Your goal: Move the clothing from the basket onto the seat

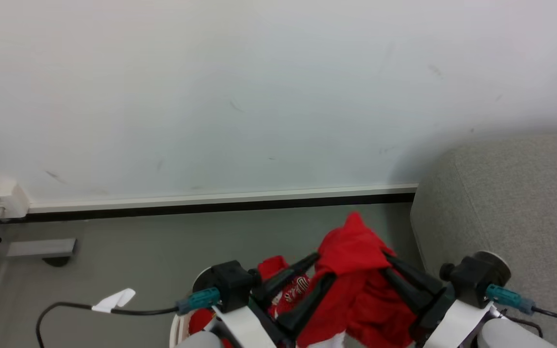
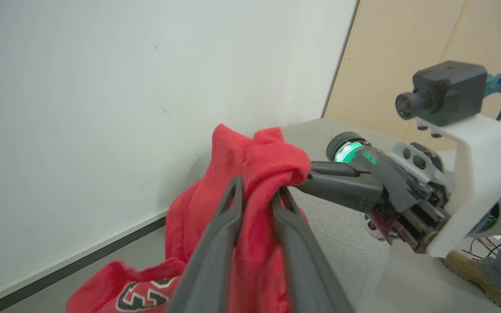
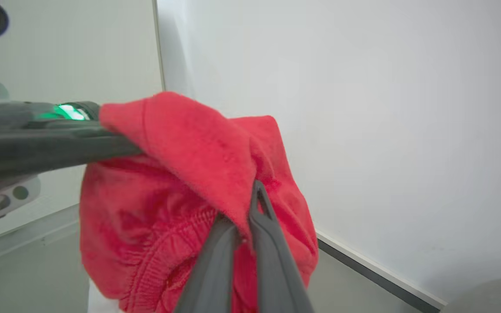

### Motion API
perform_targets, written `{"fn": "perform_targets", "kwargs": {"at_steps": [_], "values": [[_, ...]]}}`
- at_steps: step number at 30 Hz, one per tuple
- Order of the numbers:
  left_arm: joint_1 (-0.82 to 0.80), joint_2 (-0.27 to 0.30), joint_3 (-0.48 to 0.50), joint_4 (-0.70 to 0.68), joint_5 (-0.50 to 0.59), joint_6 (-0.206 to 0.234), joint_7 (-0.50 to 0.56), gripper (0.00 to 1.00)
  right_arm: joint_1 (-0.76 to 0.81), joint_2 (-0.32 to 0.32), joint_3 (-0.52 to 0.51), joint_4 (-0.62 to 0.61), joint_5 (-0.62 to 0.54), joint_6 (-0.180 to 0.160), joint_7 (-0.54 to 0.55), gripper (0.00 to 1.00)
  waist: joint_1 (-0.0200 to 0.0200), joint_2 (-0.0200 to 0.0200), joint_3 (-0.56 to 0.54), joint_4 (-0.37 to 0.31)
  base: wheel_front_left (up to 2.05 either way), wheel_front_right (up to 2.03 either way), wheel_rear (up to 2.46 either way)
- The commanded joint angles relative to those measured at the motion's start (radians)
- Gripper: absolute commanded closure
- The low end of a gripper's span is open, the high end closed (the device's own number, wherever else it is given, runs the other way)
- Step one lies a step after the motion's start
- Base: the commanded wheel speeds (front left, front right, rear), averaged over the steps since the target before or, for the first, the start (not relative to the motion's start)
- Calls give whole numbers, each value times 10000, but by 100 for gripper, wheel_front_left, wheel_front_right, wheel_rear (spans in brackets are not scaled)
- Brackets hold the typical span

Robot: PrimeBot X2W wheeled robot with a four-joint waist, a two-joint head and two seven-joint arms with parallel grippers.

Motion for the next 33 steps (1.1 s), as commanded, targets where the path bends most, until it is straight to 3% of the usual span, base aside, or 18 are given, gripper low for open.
{"fn": "perform_targets", "kwargs": {"at_steps": [1,13,21,33], "values": [[102,-9,80,65,221,22,-8,0,91,-75,-199,12,-140,-21,5,100,-1,0,49,-86,0,0,0],[144,-352,581,482,947,21,-7,0,536,-183,-2578,-606,-1136,-23,3,100,-1,0,917,-1242,0,0,0],[-606,-481,628,578,1519,21,-7,0,779,357,-4447,-876,-2114,-21,2,100,-1,0,2331,-1878,0,0,0],[-2487,-457,229,420,1920,21,-7,0,228,1463,-7538,-460,-2993,-21,2,100,-1,0,4737,-1415,0,0,0]]}}
